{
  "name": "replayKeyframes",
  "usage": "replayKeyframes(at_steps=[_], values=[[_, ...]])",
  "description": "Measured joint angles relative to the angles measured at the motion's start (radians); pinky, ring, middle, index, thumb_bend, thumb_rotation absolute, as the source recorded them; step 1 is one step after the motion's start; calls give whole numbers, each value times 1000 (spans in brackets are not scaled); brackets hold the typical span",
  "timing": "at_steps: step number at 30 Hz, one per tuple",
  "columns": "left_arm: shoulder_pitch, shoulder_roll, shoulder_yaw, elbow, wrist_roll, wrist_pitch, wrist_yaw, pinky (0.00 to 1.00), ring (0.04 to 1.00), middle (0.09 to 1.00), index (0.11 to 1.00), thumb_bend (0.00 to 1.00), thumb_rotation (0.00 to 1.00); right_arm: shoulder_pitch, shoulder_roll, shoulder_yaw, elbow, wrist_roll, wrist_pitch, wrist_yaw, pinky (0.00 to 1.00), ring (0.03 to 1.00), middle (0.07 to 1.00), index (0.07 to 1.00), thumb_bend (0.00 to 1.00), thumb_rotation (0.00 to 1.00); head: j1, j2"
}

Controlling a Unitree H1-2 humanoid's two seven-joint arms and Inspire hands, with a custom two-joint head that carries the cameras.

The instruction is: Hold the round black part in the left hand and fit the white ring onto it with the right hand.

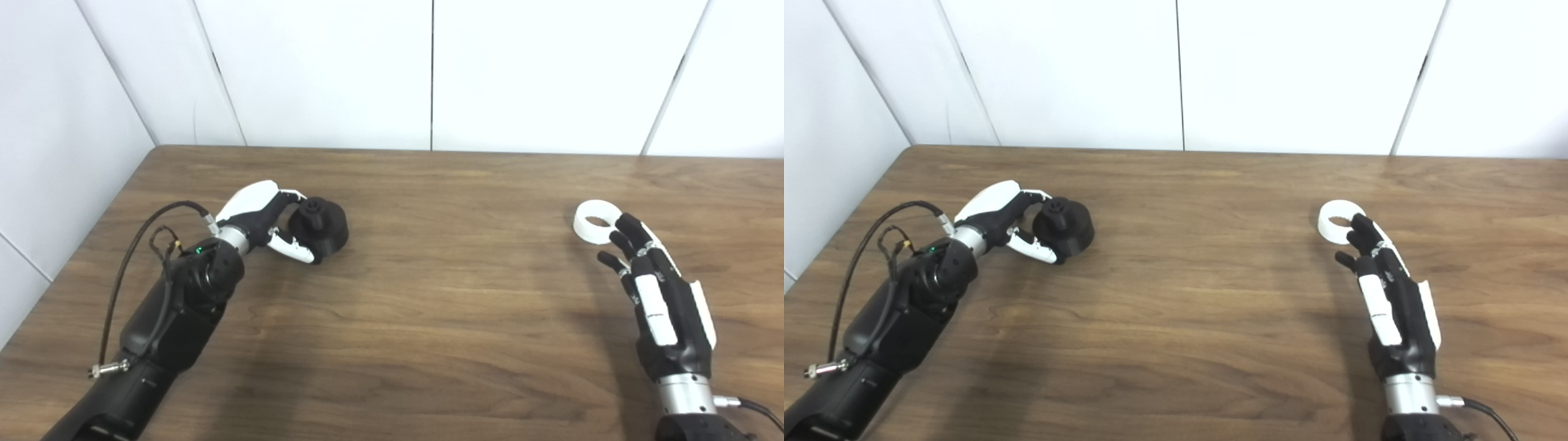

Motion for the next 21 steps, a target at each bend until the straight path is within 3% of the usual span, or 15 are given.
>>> replayKeyframes(at_steps=[8, 21], values=[[66, -6, 2, -123, 2, 40, -23, 795, 917, 887, 715, 801, 207, 0, -1, 0, -2, 0, 15, 1, 806, 903, 908, 872, 621, 752, -3, 8], [112, -27, -39, -259, 11, 41, -64, 827, 931, 878, 727, 816, 231, 1, -2, 3, -4, -7, 18, 1, 807, 903, 914, 873, 604, 753, -5, 12]])
